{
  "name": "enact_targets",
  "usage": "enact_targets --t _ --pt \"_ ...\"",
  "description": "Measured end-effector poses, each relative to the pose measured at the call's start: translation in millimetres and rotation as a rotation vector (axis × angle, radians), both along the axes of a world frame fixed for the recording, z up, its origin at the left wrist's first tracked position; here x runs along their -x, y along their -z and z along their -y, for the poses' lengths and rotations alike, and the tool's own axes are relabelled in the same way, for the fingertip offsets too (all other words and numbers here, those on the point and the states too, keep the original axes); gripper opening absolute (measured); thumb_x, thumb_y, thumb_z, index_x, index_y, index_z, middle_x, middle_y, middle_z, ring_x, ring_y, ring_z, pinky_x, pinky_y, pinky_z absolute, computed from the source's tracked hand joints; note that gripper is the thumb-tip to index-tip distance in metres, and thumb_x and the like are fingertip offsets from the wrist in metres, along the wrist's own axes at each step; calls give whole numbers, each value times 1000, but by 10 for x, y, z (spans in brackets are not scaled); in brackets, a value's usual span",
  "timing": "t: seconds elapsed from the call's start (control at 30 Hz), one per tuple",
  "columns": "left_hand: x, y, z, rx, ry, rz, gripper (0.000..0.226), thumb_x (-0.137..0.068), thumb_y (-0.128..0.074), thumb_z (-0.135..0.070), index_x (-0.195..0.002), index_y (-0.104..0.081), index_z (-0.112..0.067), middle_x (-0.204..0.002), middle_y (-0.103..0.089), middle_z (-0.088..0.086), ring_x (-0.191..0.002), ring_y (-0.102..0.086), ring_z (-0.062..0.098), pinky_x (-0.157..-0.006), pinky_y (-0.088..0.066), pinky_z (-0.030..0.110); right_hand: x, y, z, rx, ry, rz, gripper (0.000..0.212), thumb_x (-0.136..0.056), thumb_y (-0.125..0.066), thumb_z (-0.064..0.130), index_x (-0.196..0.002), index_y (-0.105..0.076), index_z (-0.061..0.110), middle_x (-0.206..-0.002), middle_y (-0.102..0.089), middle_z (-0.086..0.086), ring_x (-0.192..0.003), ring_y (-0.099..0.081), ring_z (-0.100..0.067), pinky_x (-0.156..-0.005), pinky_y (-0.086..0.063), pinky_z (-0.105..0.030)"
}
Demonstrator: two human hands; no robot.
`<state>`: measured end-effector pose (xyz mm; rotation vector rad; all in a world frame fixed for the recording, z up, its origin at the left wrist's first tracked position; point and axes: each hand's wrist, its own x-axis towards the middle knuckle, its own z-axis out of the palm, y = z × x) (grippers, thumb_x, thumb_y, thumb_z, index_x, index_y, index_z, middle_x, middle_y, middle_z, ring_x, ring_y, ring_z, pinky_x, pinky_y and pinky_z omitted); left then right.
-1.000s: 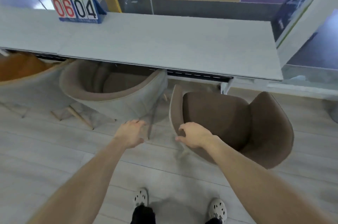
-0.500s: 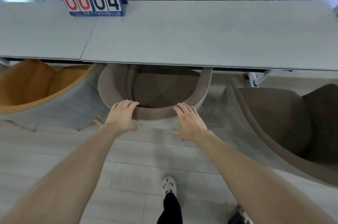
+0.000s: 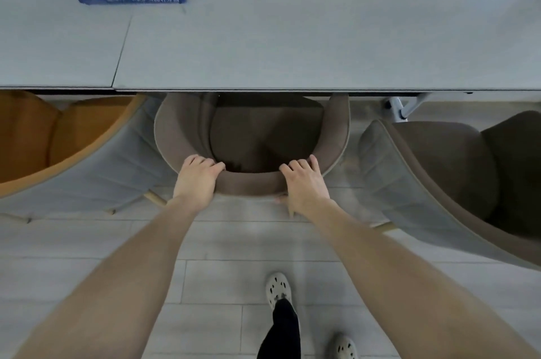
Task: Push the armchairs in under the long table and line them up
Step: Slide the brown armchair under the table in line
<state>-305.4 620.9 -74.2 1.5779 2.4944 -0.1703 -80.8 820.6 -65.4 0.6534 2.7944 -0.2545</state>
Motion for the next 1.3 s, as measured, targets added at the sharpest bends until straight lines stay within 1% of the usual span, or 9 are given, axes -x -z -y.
enact_targets --t 0.17,0.37,0.73,0.83,0.93,1.1,1.17,1.23,1.3 --pt "-224 6 94 73 -15 -5 57 -62 -76 -10 -116 -69 -25 -96 -67 0 -98 -60 33 -100 -41 44 -140 -20 47 12 9 25 78 -81 -81 64 -142 -55 22 -133 -63 -4 -133 -54 -32 -130 -17 -59" --pt "-662 9 313 131 -61 14 62 -62 -83 -17 -121 -69 -27 -99 -66 -1 -100 -59 30 -99 -39 44 -468 -77 198 58 11 45 77 -84 -82 57 -146 -54 23 -141 -60 -3 -140 -50 -30 -133 -10 -57" --pt "-1464 -81 816 186 -64 -39 55 -73 -81 -34 -124 -62 -34 -108 -66 -5 -109 -57 26 -96 -38 42 -1177 -99 725 60 -3 32 67 -88 -78 40 -146 -52 20 -144 -57 -3 -145 -42 -29 -132 -2 -54" --pt "-1672 -105 1000 188 -37 -32 59 -74 -81 -42 -128 -60 -34 -113 -66 -5 -114 -57 25 -100 -37 43 -1321 -102 940 57 8 74 79 -83 -77 54 -148 -50 19 -146 -55 -6 -148 -38 -34 -132 -1 -61" --pt "-1712 -122 1192 168 -31 29 66 -66 -83 -49 -127 -61 -37 -112 -65 -9 -114 -57 22 -102 -37 40 -1359 -109 1186 72 -10 85 86 -79 -74 66 -149 -50 22 -143 -56 -5 -144 -41 -34 -130 -1 -65" --pt "-1465 -134 1471 124 -1 116 78 -64 -88 -42 -137 -60 -37 -130 -67 -12 -127 -57 18 -121 -29 37 -1307 -57 1402 81 12 63 91 -69 -75 74 -143 -56 25 -133 -61 -2 -135 -48 -33 -129 -4 -64" --pt "-1323 -114 1493 117 9 108 78 -61 -91 -48 -133 -63 -38 -127 -69 -11 -126 -58 17 -126 -25 41 -1288 -39 1418 69 32 66 93 -65 -76 76 -143 -57 28 -132 -62 0 -135 -48 -33 -129 -5 -64" --pt "-1207 -81 1481 136 40 92 73 -60 -87 -58 -128 -64 -41 -121 -71 -13 -120 -61 17 -124 -29 41 -1279 -17 1431 58 53 71 92 -66 -77 77 -144 -57 32 -134 -61 2 -136 -47 -32 -129 -5 -64" --pt "-1146 -59 1481 142 85 63 69 -65 -80 -67 -126 -61 -43 -117 -70 -14 -115 -62 18 -116 -35 39 -1260 -14 1435 45 63 65 88 -68 -78 77 -143 -57 36 -134 -60 3 -137 -46 -31 -129 -4 -64"
